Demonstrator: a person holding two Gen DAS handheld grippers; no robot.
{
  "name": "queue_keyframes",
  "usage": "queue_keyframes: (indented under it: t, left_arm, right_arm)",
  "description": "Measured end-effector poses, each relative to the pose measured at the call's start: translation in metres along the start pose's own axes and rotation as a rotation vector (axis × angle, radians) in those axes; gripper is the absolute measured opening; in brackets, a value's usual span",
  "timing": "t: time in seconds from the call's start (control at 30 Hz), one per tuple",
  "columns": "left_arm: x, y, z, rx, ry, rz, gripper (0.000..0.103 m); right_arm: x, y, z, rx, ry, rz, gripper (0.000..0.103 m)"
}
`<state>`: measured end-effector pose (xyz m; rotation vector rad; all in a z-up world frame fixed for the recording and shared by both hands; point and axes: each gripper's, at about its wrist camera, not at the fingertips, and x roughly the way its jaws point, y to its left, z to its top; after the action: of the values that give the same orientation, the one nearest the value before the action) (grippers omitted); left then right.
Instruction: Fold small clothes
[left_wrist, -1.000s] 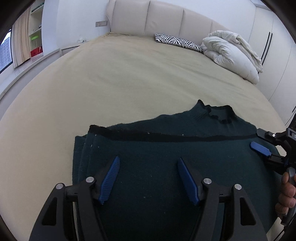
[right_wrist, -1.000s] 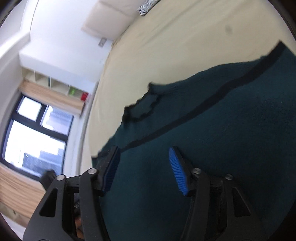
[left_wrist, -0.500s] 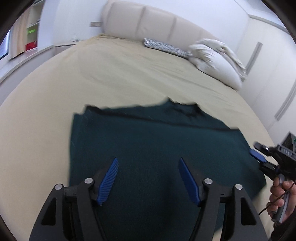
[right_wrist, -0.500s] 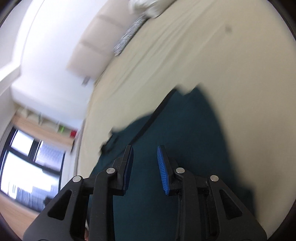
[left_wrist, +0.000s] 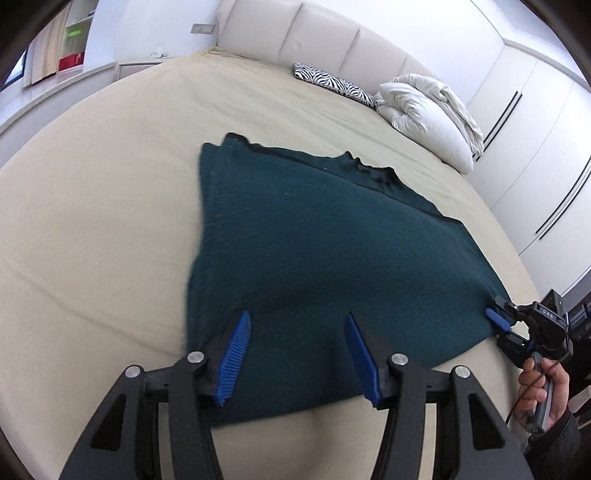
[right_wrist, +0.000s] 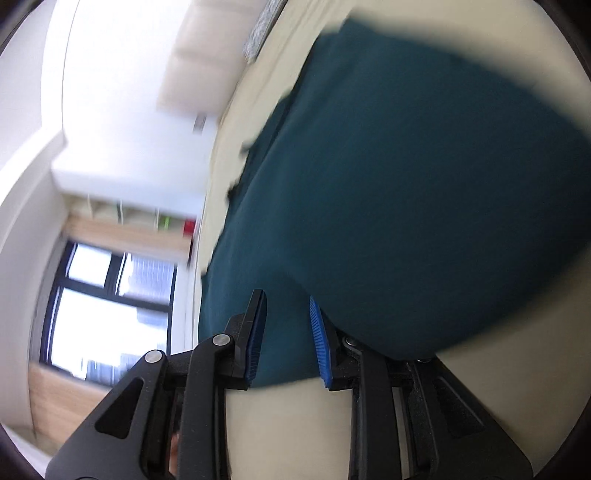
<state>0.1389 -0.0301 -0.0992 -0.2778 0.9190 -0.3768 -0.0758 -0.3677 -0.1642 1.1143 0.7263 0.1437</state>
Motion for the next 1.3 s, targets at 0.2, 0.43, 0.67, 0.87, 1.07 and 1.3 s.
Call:
queue_keyframes:
  t: [0.2,0.43,0.67,0.87,1.07,1.3]
  left_arm:
    - [-0.044,-0.017,0.003,-0.001,-0.077,0.055,0.071]
    - [-0.002,-0.065,0.038,0.107,-0.035,0.117,0.074]
    - [0.048,-0.059,0.044,0.073,0.087,0.196,0.073]
    - [0.052,-0.062,0.040,0.101,0.088,0.225,0.075]
    - [0.053,-0.065,0.039,0.113,0.083,0.238,0.076]
    - [0.054,-0.068,0.040,0.118,0.082,0.246,0.078]
  right_arm:
    - [-0.058,0.021,0.009,-0.060,-0.139,-0.108,0.030]
    - [0.024,0.107,-0.018,-0.245,-0.001,0.040,0.053]
    - [0.073,0.066,0.004,-0.091,0.049,-0.029,0.035]
    - [0.004,0.054,0.007,-0.145,-0.159,-0.175,0.039]
    - [-0.072,0.080,-0.013,-0.331,-0.331,-0.346,0.062]
    - [-0.102,0.110,-0.032,-0.622,-0.423,-0.519,0.085]
